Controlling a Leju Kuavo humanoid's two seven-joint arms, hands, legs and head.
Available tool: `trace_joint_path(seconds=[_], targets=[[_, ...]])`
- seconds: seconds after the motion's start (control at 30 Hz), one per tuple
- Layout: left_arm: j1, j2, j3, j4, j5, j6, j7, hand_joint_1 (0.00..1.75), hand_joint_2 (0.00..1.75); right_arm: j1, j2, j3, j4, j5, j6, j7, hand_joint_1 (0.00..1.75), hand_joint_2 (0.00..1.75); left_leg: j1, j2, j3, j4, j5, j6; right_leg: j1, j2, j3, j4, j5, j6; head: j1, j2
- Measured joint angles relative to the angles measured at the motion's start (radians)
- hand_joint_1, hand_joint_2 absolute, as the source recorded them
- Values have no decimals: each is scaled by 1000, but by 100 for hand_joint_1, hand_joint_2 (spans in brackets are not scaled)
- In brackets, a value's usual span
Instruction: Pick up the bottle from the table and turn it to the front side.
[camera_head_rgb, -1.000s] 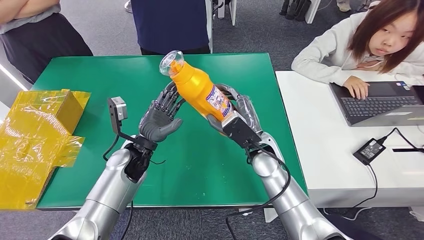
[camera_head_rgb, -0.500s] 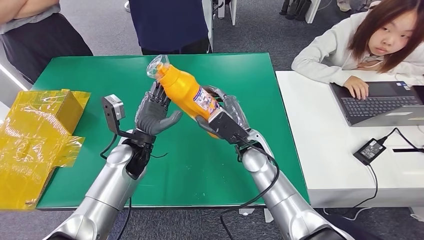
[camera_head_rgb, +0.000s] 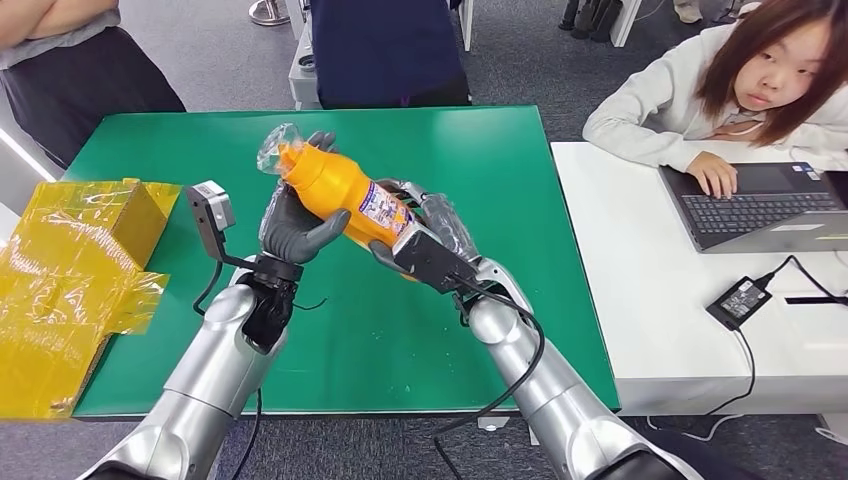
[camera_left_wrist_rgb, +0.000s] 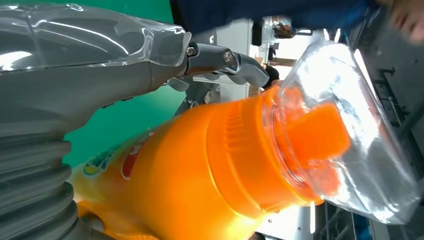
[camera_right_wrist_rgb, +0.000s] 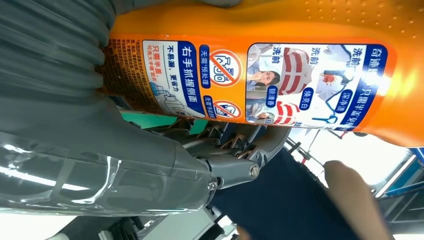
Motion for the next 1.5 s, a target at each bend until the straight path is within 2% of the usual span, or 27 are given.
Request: trace_joint_path(seconds=[0.57,0.7,1.27,1.3,1.4,1.43,1.5], targets=[[-3,5,26,28,43,-56,43,2,175,-4,2,25,-11,6,12,17,175,175,0,0,0,0,0,0,0,0,0,0,0,0,0,0],[-2,2,25,23,2,-28,46,175,175,-4,2,25,-1,-3,4,19,175,175,0,0,0,0,0,0,0,0,0,0,0,0,0,0],[-2,-17,23,39,8,-56,24,175,175,14,-1,16,22,20,-25,-4,175,175,0,0,0,0,0,0,0,1,-1,0,0,0,0,0],[-1,-17,23,41,10,-59,23,175,175,17,-1,15,22,22,-26,-5,161,175,0,0,0,0,0,0,0,1,-1,0,0,0,0,0],[3,-17,23,43,16,-73,23,175,175,25,-1,10,22,28,-29,-10,30,175,0,1,0,0,0,0,0,1,-1,0,0,0,0,0],[4,-17,23,43,18,-76,23,175,175,28,-1,9,21,29,-29,-12,0,175,0,1,0,0,0,0,0,1,-1,-1,0,0,0,0],[4,-17,23,45,14,-74,20,175,175,38,-2,7,17,32,-29,-13,0,175,0,0,0,0,0,0,0,1,-1,-1,0,0,0,0]])
